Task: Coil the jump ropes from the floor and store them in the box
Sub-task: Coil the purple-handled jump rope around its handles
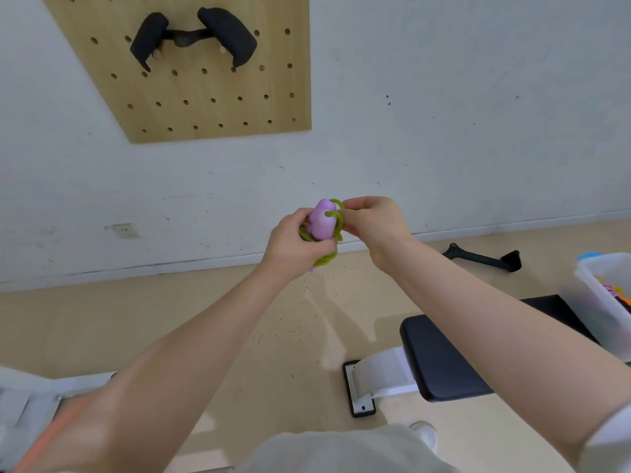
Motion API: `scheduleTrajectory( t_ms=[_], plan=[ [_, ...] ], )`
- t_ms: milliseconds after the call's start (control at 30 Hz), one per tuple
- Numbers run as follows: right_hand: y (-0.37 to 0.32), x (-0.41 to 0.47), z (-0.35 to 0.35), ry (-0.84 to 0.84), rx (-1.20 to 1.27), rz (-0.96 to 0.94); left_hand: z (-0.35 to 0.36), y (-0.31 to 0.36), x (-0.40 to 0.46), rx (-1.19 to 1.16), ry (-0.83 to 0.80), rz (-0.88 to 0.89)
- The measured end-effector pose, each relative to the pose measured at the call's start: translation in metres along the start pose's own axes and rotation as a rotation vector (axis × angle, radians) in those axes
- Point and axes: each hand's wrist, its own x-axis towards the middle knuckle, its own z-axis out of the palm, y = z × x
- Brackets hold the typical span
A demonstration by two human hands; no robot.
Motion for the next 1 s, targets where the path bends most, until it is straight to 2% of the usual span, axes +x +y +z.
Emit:
scheduleTrajectory(
  t_ms=[200,333,500,600,800,900,1000],
  plan=[
    [-0.003,0.001,-0.005,-0.131,0.072,0.072,0.000,-0.003,0.000,0.105,-0.003,0.061],
    [-0.005,0.005,-0.006,-0.137,0.014,0.071,0.000,-0.003,-0.001,0.099,-0.037,0.056],
    [-0.001,0.004,-0.010,-0.144,-0.243,-0.015,-0.002,-0.005,-0.003,0.023,-0.153,-0.042],
    [-0.002,0.003,-0.010,-0.128,-0.361,-0.094,-0.004,-0.001,-0.005,0.037,-0.167,-0.069],
    [-0.003,-0.003,-0.014,-0.235,-0.563,-0.190,-0.007,-0.013,-0.006,0.004,-0.219,-0.121],
    [-0.002,-0.002,-0.012,-0.247,-0.440,-0.220,-0.005,-0.012,-0.007,-0.045,-0.201,-0.091],
    [0.001,-0.001,-0.006,-0.153,-0.368,-0.253,-0.007,-0.009,-0.005,-0.061,-0.201,-0.079]
  ],
)
